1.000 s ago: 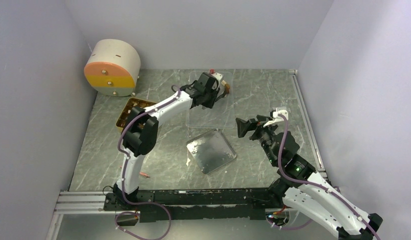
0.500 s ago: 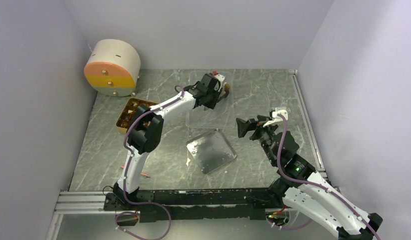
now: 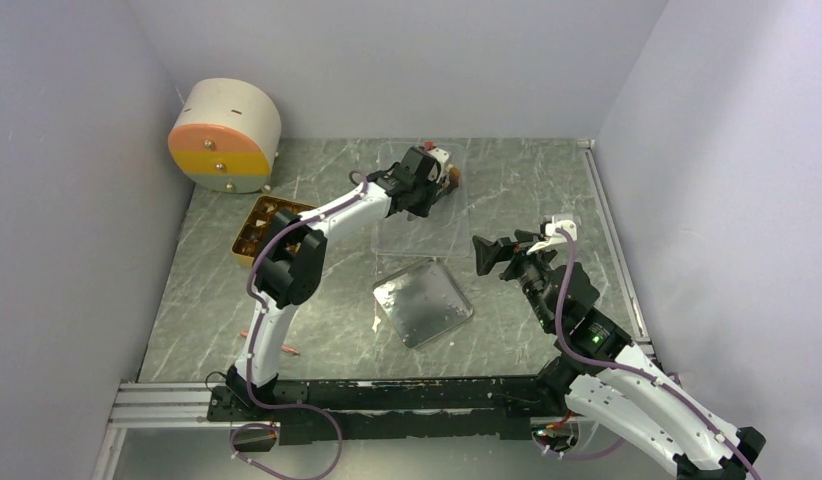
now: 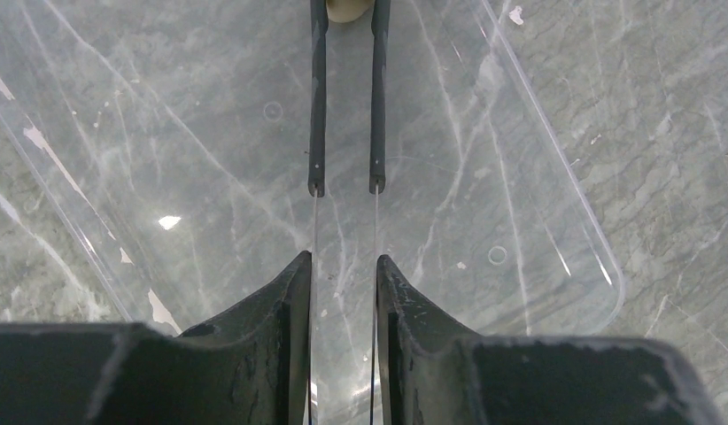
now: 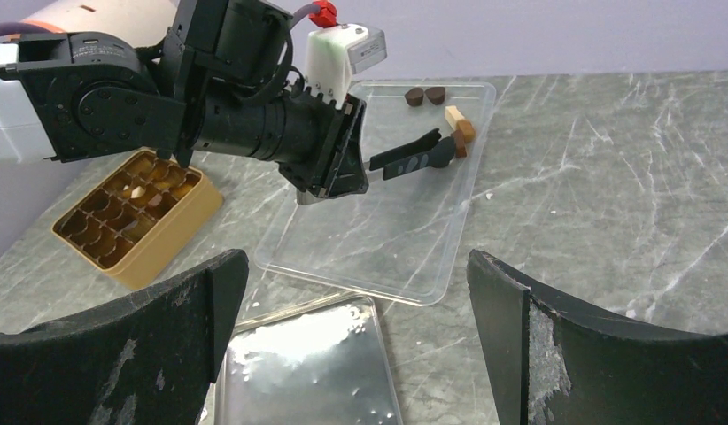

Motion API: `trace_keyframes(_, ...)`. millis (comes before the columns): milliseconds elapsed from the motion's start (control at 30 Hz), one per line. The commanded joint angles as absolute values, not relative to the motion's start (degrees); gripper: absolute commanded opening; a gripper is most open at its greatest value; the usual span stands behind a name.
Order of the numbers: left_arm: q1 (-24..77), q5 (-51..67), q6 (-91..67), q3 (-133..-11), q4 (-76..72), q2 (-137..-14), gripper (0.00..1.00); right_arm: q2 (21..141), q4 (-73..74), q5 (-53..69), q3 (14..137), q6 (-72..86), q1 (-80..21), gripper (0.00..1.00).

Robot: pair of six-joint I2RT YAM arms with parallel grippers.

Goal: Pack the chocolate
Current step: Pick up the fake chocolate from the plate.

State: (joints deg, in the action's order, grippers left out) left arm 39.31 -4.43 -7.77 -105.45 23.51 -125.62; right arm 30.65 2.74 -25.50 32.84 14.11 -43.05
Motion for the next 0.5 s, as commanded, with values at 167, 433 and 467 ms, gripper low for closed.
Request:
trace_keyframes(167,39.37,-6.97,-9.89,-101.77,23.68,-117.49,0.26,29.21,1.23,-25.94,33.93,14.5,-42.98,1.0)
trace_keyframes(433,39.31,-8.49,-11.8,-96.49,23.78,-113.55,0.24,28.85,1.52,-25.58,33.84,14.81,-42.99,1.0)
trace_keyframes(467,39.37,-8.72,-12.04,-95.9,23.66,-113.04,0.24,28.71,1.51,-25.58,33.71,14.85,-43.0,1.0)
